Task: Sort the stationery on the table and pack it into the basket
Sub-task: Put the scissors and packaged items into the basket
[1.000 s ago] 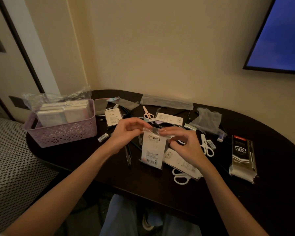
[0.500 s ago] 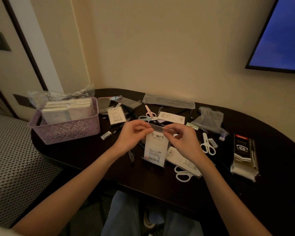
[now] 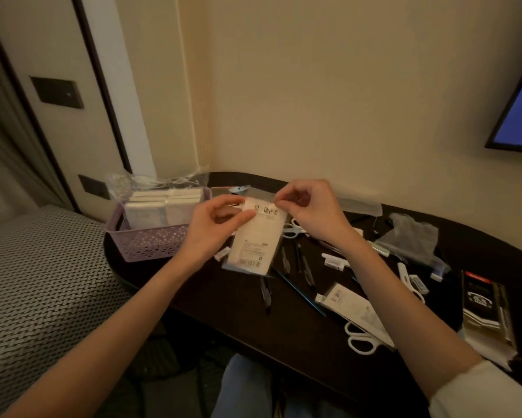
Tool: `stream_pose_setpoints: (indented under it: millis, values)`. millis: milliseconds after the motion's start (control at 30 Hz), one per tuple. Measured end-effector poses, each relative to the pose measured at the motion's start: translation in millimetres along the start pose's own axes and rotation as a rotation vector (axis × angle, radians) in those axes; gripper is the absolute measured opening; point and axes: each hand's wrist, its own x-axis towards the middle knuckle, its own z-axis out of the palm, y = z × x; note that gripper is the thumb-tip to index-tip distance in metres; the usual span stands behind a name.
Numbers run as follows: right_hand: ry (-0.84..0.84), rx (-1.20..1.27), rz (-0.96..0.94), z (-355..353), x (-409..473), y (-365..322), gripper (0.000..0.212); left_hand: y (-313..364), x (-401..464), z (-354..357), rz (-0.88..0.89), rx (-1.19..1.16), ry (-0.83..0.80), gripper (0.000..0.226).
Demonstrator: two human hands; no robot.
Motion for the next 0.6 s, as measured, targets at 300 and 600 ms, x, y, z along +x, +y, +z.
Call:
stream_pose_setpoints:
  millis: [300,600]
  values:
    - [0.028,0.518,-0.064,55.6,68.6,-5.6,0.013,0.8,25.8,-99.7,-0.330,-0.068,-0.401,0.087]
    - [0.021,0.720,0.022,117.7,124.3,3.0,0.014,-29.9,63.0,-141.4,-0.392,-0.120,-0.464,0.091]
